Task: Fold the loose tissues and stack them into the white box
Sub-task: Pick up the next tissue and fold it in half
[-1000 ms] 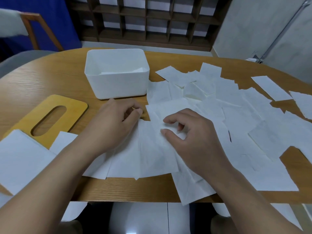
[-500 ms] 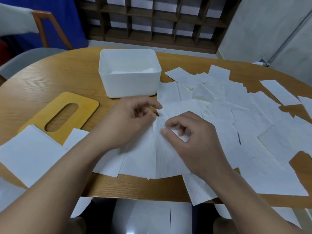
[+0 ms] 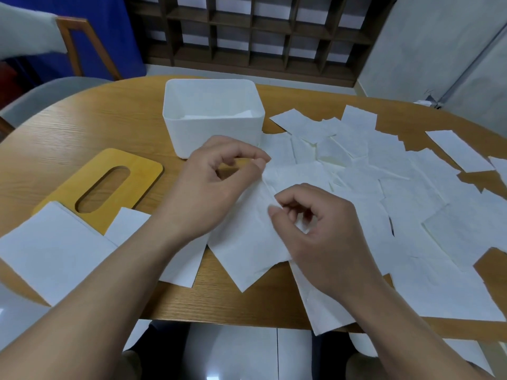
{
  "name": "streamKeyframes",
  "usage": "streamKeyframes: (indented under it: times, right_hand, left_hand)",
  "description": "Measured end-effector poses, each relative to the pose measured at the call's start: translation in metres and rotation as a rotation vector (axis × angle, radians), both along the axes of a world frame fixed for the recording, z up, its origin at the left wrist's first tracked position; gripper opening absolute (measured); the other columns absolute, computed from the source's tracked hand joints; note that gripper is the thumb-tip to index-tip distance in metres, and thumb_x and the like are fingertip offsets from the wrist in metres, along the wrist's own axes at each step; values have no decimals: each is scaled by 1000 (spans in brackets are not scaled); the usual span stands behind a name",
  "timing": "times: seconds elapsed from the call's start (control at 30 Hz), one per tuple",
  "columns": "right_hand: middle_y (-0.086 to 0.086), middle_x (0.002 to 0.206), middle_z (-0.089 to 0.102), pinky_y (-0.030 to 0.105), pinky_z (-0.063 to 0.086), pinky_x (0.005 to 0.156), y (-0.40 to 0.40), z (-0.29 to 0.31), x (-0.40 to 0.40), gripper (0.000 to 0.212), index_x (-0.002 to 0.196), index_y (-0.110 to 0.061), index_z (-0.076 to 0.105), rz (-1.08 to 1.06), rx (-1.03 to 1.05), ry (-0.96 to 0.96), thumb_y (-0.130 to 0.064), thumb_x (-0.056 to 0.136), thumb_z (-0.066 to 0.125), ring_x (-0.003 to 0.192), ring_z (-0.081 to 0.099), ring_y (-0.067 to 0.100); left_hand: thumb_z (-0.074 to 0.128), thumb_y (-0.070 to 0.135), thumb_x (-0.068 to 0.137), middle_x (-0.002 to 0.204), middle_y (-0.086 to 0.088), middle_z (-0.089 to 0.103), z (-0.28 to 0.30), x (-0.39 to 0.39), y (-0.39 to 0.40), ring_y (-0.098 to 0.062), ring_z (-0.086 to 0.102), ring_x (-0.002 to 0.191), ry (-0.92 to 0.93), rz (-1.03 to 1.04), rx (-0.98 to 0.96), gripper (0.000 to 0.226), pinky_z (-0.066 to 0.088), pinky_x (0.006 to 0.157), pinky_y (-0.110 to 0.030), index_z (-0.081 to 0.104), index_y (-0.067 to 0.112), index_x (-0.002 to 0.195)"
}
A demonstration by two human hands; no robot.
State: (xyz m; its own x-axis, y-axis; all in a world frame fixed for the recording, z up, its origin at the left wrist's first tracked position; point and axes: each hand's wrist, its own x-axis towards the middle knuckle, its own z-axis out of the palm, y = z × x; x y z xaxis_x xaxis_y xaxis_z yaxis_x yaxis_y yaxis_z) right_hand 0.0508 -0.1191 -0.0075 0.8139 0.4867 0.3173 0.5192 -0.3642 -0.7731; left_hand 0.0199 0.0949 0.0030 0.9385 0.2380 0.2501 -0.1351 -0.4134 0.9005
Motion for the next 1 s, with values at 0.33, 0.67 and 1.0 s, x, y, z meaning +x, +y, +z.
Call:
streamKeyframes:
  times: [0.33, 0.67, 1.0]
  right_hand:
    - [-1, 85, 81, 34, 62, 70, -34, 22, 14, 11, 98, -21, 81, -33, 120, 294, -22, 105, 73, 82, 78, 18]
    - [9, 87, 80, 37, 61, 75, -91, 25, 45, 13, 107, -23, 84, -215, 252, 458, -19, 95, 85, 82, 78, 32]
    - [-6, 62, 56, 16, 48, 63, -105, -5, 64, 17, 107, -32, 79, -367, -71, 134, -25, 94, 87, 56, 53, 7]
  left_hand:
    - [75, 31, 103, 99, 0, 73, 11, 5, -8, -18, 66, 91, -56, -199, 13, 15, 54, 76, -29, 76, 16, 103]
    - [80, 35, 101, 72, -12, 59, -8, 28, -47, -22, 49, 63, 71, -75, -113, 21, 44, 62, -36, 76, 17, 90]
    - [77, 33, 102, 66, 1, 64, -26, 42, -68, -7, 53, 54, 153, -20, 138, 23, 42, 55, -20, 70, 26, 81]
